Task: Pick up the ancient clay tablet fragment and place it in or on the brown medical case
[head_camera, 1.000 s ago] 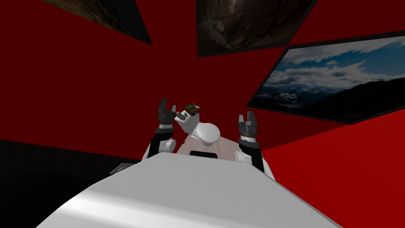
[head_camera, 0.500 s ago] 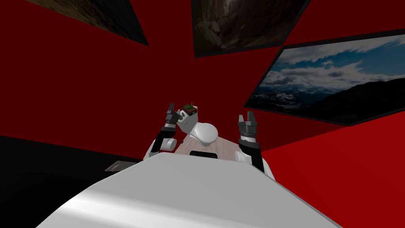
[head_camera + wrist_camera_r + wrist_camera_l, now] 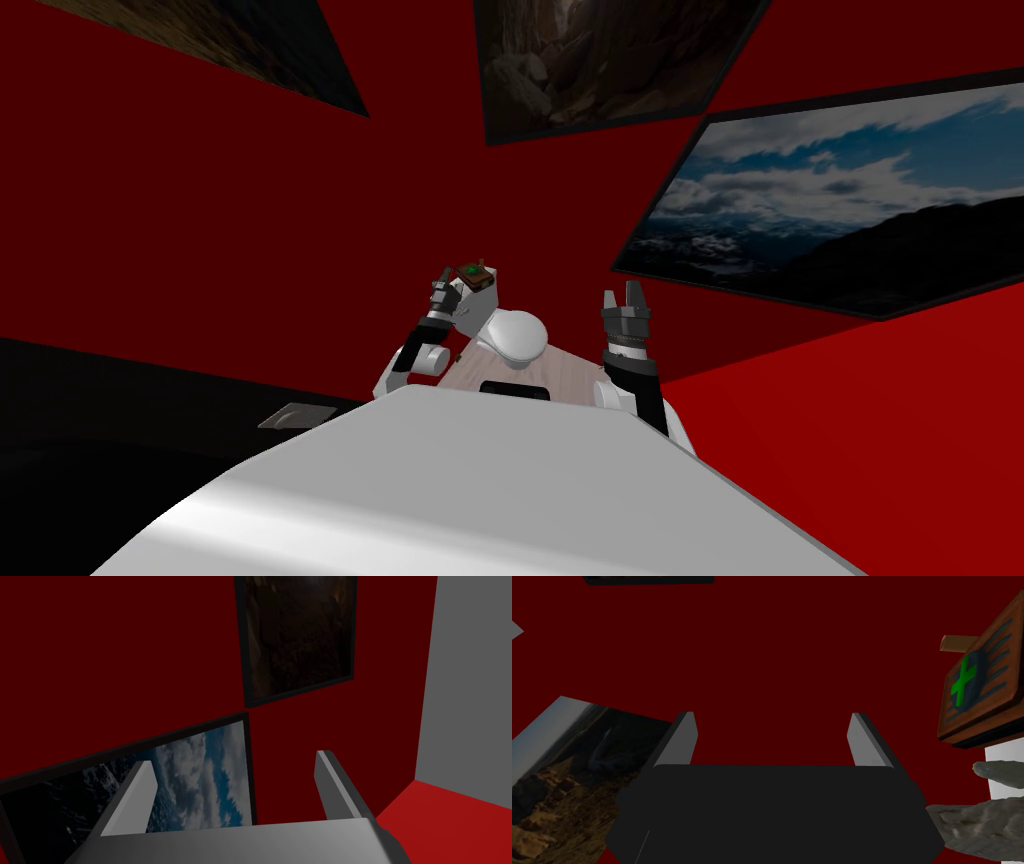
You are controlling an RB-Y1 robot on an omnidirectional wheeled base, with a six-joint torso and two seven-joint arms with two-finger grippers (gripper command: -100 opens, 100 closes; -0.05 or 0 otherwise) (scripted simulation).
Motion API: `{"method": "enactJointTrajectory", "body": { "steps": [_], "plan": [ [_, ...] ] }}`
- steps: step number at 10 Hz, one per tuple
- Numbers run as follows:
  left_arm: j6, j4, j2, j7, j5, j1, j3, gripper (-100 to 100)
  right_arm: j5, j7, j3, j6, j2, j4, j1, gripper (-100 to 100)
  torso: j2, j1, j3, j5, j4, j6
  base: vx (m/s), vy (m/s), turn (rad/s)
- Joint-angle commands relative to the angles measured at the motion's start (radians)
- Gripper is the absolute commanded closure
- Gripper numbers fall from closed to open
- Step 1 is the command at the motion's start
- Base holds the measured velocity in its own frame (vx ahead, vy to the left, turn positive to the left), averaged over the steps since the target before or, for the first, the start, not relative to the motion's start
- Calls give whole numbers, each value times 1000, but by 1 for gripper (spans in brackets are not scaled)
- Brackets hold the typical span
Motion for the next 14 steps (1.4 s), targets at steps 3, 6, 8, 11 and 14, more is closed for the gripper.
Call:
{"method": "enactJointTrajectory", "body": {
  "steps": [3, 6, 8, 11, 14],
  "plan": [
    [102, 79, 13, -11, 43, -53, -8, -100, 0, 0, 0, 0, 0, 0, 0, 0, 0, 0, 0, 0, 0, 0, 5, -87, 18],
    [169, 126, 20, -15, 64, -81, -12, -100, 0, 0, 0, 0, 0, 0, 0, 0, 1, -1, 1, 0, 0, 0, -12, -90, 15],
    [212, 171, 26, -20, 85, -111, -15, -100, 0, 0, 0, 0, 0, 0, 0, 0, 1, 2, 1, 0, 0, 0, -2, -46, 6],
    [284, 218, 33, -24, 106, -142, -19, -100, 0, 0, 0, 0, 0, 0, 0, 0, 1, -1, 0, 0, 0, 0, -3, -86, 10],
    [351, 266, 40, -29, 126, -176, -24, -100, 0, 0, 0, 0, 0, 0, 0, 0, 1, 1, 0, 0, 0, 0, -3, -51, 3]
  ]
}}
